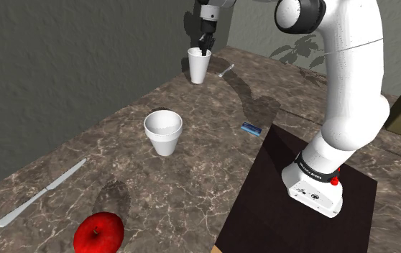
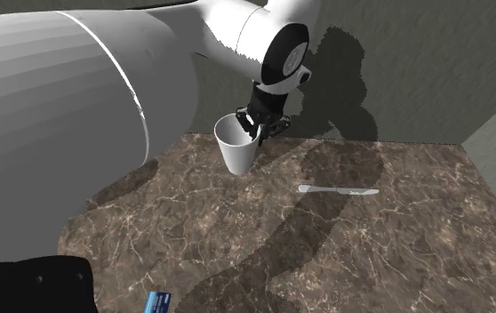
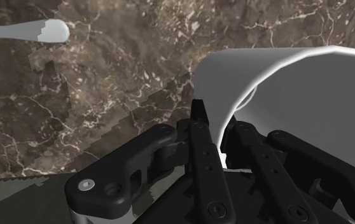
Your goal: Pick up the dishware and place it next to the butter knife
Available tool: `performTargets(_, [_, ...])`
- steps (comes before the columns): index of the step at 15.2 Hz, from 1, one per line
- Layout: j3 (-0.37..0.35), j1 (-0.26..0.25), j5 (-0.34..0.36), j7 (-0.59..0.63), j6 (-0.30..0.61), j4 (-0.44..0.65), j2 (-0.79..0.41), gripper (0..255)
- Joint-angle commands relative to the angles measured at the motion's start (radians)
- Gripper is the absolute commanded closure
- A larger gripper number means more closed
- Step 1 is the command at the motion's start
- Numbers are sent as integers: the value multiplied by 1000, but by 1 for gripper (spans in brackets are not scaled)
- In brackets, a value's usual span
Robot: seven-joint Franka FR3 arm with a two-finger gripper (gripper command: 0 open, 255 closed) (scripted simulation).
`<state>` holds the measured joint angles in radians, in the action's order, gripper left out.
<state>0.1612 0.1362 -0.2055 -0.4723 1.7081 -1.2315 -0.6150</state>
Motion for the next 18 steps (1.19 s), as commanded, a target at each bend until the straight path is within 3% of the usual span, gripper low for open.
performTargets(1, [0,1,1,5,-28,29,0,255])
performTargets(8, [0,7,3,16,-112,115,-1,255])
performTargets(18, [-38,-153,28,187,-27,-189,243,255])
